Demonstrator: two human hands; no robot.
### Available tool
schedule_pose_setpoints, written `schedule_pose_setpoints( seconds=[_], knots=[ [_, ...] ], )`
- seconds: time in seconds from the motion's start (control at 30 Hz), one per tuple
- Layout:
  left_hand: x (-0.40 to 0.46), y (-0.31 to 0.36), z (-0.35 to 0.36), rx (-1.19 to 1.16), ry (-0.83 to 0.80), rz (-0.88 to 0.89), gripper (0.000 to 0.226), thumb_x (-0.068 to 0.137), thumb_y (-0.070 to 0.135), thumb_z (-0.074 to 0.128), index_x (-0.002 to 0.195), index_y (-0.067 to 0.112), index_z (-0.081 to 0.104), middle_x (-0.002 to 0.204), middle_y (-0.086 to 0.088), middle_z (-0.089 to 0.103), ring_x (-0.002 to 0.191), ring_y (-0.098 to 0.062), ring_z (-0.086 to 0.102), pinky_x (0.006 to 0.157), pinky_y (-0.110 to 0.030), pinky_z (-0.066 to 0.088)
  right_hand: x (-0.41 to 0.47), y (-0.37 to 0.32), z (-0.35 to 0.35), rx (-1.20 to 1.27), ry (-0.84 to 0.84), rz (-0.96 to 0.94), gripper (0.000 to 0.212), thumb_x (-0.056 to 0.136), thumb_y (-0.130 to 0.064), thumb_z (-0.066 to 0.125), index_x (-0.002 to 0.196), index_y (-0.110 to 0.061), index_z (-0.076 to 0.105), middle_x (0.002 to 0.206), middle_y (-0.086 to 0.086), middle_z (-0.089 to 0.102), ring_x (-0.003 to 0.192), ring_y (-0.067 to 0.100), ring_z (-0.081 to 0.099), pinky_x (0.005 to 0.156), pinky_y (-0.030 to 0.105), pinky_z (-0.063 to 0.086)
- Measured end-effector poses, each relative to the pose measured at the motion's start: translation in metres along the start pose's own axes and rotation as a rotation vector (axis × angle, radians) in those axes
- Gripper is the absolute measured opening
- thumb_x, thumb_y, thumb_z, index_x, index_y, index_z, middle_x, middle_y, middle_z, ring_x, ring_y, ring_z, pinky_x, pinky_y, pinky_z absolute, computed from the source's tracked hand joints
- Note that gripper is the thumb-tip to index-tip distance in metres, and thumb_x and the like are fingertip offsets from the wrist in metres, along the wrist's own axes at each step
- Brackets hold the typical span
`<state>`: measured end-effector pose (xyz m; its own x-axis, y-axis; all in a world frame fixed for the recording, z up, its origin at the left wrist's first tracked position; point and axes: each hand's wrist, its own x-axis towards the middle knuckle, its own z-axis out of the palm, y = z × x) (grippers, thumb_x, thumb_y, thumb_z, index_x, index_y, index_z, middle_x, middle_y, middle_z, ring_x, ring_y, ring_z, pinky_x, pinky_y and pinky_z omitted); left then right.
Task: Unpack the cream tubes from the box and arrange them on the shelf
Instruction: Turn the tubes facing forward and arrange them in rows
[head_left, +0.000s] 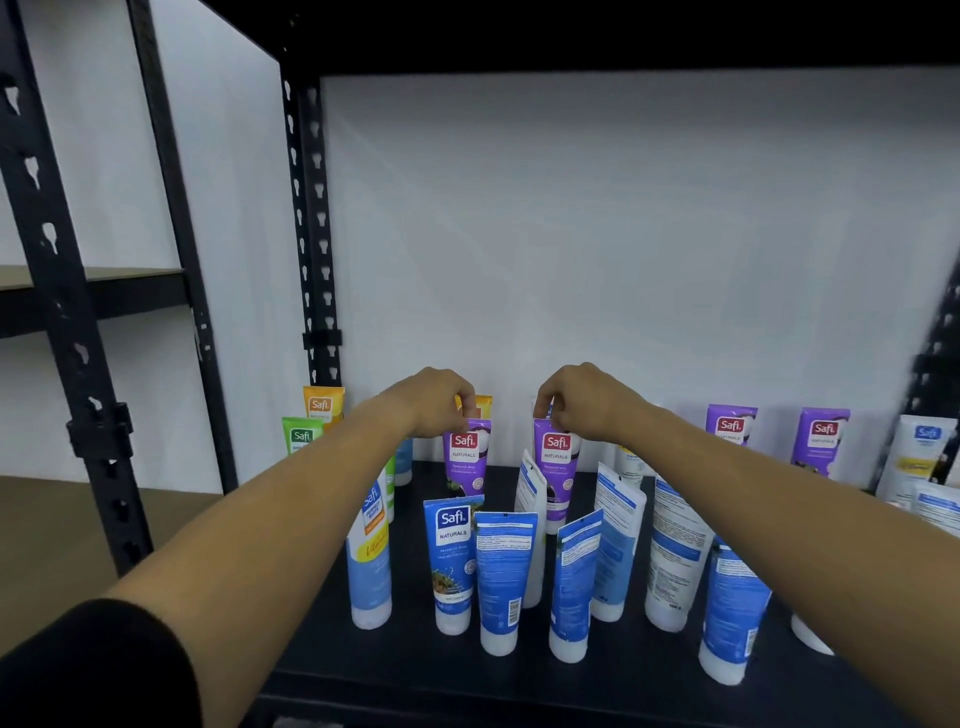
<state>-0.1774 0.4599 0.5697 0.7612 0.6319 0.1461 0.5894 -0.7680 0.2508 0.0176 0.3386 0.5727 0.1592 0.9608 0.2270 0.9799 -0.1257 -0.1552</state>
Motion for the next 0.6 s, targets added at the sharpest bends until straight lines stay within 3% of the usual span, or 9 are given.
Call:
schedule_pose_setpoints(
  seconds=[0.1, 0.23, 0.4, 0.6],
  knots=[
    [0.002, -0.002, 0.008, 0.013, 0.008, 0.021, 0.015, 0.091, 0.024, 0.068, 0.103, 0.02, 0.059, 0.11, -0.003, 0.061, 0.099, -0.017, 0.056, 0.069, -0.024, 0.047, 0.001, 0.0, 0.002, 0.003, 0.002, 0.001, 0.025, 0.092, -0.023, 0.068, 0.116, -0.017, 0.065, 0.124, 0.005, 0.064, 0.115, 0.023, 0.06, 0.085, 0.034, 0.056],
    [0.004, -0.005, 0.014, 0.023, 0.04, 0.036, 0.015, 0.091, 0.025, 0.067, 0.103, 0.021, 0.058, 0.118, -0.006, 0.063, 0.11, -0.022, 0.059, 0.076, -0.028, 0.051, 0.001, 0.002, 0.001, 0.015, 0.005, -0.004, 0.023, 0.093, -0.022, 0.067, 0.115, -0.016, 0.066, 0.123, 0.005, 0.064, 0.115, 0.022, 0.06, 0.084, 0.033, 0.056],
    [0.005, -0.005, 0.015, 0.038, 0.06, 0.043, 0.022, 0.092, 0.027, 0.067, 0.111, 0.019, 0.061, 0.121, -0.005, 0.063, 0.111, -0.022, 0.06, 0.079, -0.03, 0.054, 0.0, 0.003, 0.0, 0.029, 0.004, 0.001, 0.023, 0.092, -0.022, 0.068, 0.115, -0.015, 0.066, 0.122, 0.006, 0.065, 0.115, 0.023, 0.061, 0.085, 0.034, 0.056],
    [0.004, -0.009, 0.016, 0.028, 0.069, 0.044, 0.02, 0.091, 0.029, 0.067, 0.107, 0.023, 0.059, 0.121, -0.004, 0.064, 0.11, -0.022, 0.061, 0.075, -0.027, 0.05, -0.003, 0.002, -0.001, 0.028, 0.001, -0.012, 0.026, 0.093, -0.021, 0.067, 0.118, -0.014, 0.065, 0.125, 0.006, 0.064, 0.117, 0.024, 0.06, 0.088, 0.034, 0.055]
  ],
)
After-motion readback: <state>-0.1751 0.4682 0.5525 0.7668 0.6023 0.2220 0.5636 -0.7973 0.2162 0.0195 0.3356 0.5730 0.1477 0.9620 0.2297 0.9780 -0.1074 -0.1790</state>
